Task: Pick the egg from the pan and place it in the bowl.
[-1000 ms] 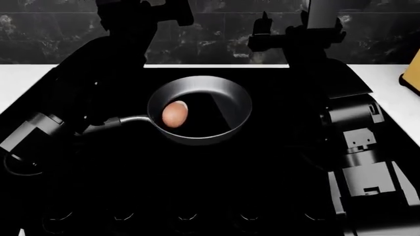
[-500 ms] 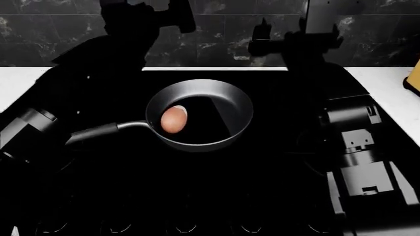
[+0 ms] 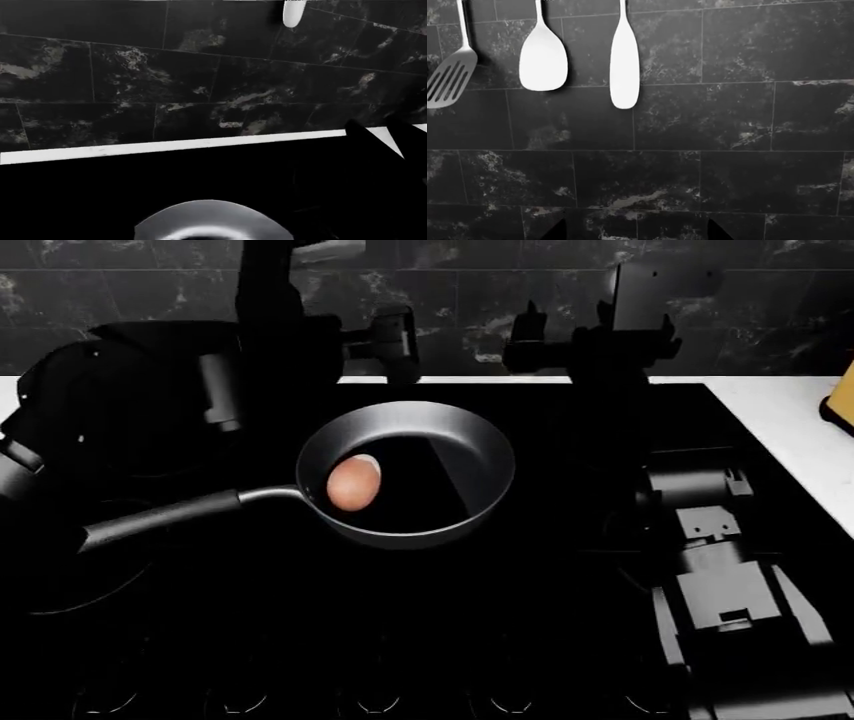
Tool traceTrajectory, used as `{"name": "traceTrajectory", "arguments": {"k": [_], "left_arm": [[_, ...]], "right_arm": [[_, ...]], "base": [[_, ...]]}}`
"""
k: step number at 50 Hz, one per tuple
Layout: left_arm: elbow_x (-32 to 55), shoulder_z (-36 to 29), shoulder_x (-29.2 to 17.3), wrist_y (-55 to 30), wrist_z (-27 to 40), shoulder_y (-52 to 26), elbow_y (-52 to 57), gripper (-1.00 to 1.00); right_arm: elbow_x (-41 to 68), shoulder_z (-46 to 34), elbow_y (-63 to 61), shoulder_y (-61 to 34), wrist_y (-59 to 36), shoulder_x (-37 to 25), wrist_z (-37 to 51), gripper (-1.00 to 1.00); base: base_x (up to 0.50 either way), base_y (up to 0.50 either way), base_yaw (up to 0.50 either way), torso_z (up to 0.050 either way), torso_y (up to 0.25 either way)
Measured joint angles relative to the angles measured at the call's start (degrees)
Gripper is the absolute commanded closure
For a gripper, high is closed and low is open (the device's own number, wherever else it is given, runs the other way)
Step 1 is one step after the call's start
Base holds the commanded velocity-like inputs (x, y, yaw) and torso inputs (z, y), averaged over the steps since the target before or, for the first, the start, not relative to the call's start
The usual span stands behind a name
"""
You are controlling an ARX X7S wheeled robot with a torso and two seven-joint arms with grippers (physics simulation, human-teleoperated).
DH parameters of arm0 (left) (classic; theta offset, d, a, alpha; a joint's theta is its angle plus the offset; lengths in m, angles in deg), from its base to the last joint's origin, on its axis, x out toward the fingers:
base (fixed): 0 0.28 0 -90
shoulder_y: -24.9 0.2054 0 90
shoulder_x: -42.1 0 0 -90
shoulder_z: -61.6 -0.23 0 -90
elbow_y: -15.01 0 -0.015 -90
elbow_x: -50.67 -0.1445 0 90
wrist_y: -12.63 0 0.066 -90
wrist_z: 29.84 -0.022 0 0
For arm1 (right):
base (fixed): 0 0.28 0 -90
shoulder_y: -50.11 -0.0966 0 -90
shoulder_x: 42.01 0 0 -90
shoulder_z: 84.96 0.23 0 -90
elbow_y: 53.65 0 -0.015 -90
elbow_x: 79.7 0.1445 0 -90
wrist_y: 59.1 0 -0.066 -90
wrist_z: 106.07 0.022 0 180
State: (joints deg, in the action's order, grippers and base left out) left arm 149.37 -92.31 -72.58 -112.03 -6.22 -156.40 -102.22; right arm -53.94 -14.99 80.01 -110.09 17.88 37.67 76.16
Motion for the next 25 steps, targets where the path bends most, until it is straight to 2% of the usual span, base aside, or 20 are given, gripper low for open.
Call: {"name": "traceTrajectory", "arguments": {"k": [8, 19, 25], "left_arm": [[0.34, -1.97, 2.61, -5.66, -3.64, -3.89, -5.70, -1.00], [-4.38, -9.25, 14.29, -15.26, -17.08, -12.91, -29.34, -1.00], [-6.71, -12.57, 18.80, -20.60, -22.26, -16.00, -37.63, -1.00]], "right_arm": [[0.07, 0.04, 1.43, 0.11, 1.09, 0.25, -0.36, -1.00], [0.47, 0.38, 4.34, 0.10, 2.64, 0.70, -1.15, -1.00], [0.66, 0.49, 6.09, -0.10, 3.46, 0.99, -1.65, -1.00]], "base": [[0.00, 0.00, 0.00, 0.000, 0.000], [0.00, 0.00, 0.00, 0.000, 0.000], [0.00, 0.00, 0.00, 0.000, 0.000]]}}
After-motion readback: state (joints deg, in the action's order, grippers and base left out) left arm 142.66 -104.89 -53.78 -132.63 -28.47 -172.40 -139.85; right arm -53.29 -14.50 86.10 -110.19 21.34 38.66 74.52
